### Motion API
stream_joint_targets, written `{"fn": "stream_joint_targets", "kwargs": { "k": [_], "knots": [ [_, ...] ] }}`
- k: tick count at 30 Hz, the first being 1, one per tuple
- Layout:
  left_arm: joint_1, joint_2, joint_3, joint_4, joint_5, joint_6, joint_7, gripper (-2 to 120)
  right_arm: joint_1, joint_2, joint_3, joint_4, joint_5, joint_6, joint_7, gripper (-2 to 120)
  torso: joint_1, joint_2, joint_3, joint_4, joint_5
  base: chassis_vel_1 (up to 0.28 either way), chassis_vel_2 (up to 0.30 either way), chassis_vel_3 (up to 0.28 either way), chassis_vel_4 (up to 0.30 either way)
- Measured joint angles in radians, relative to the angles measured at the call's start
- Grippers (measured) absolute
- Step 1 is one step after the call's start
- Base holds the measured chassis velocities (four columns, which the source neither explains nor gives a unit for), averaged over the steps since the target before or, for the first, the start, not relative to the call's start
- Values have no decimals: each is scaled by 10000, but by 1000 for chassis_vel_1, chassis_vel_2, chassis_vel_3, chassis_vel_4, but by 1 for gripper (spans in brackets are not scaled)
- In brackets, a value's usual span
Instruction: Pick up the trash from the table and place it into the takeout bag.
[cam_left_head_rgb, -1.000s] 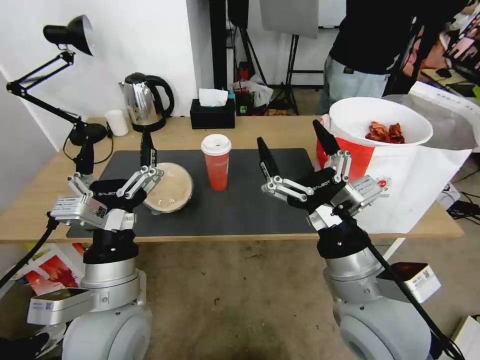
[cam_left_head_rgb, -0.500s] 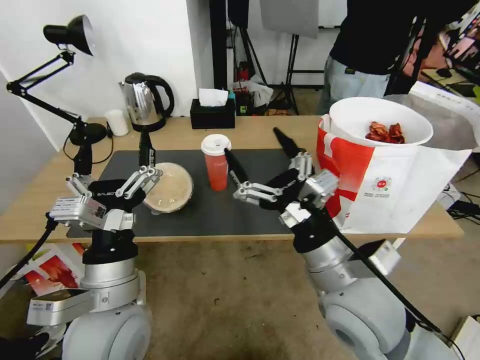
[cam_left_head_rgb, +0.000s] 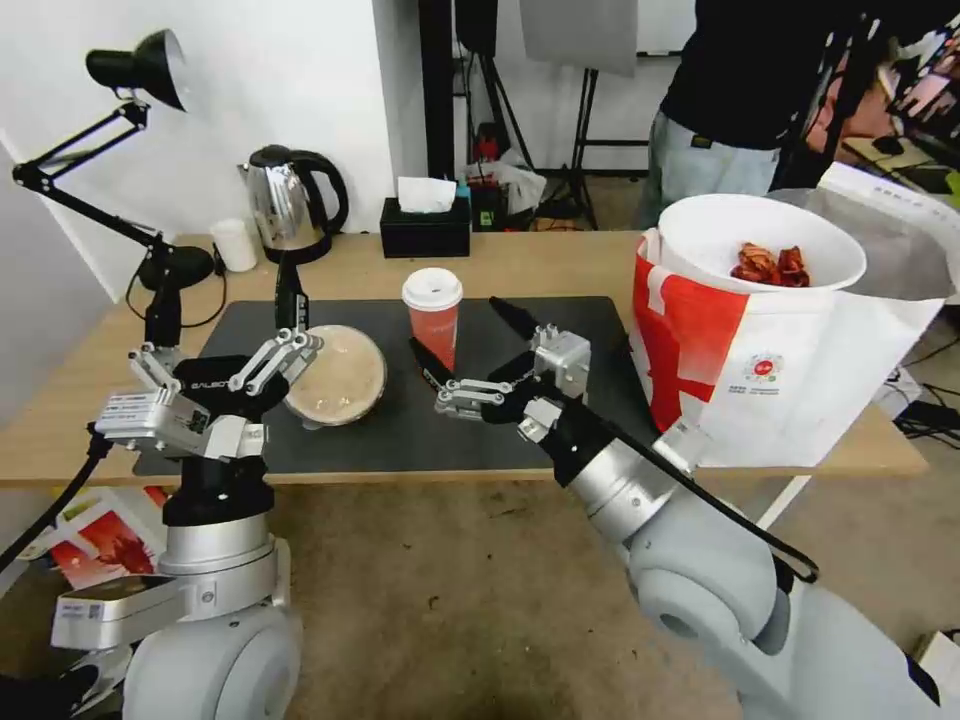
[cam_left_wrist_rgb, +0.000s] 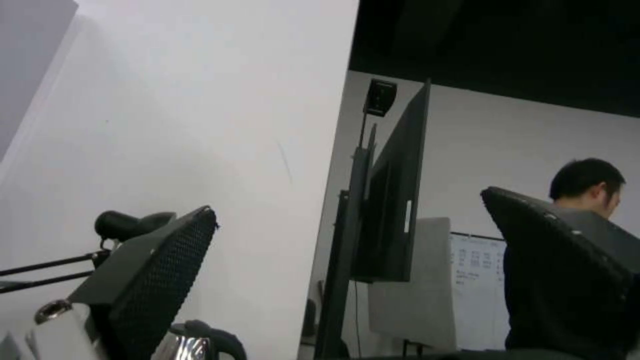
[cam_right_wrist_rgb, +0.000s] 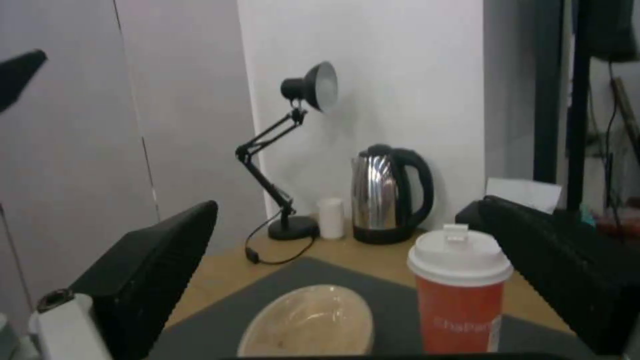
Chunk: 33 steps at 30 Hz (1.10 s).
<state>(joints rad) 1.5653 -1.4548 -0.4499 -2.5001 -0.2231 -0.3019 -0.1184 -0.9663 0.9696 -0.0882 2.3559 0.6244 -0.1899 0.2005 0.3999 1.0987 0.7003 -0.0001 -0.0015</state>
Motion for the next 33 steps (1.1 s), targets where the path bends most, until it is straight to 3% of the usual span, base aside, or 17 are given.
{"fn": "stream_joint_targets", "kwargs": {
  "k": [16, 33],
  "knots": [
    [-44, 16, -50, 0, -20, 11, -16, 100, 1850, 111, -1082, -891, 1575, -816, 1134, 100, -2, 0, -1, 0, 0, 0, 0, 0, 0],
    [-82, 1, -3, 0, -9, 8, -18, 100, 1788, 347, -866, -1204, 1181, -1072, 1868, 100, -1, 0, -1, 0, -1, 0, 0, 0, 0]
  ]
}}
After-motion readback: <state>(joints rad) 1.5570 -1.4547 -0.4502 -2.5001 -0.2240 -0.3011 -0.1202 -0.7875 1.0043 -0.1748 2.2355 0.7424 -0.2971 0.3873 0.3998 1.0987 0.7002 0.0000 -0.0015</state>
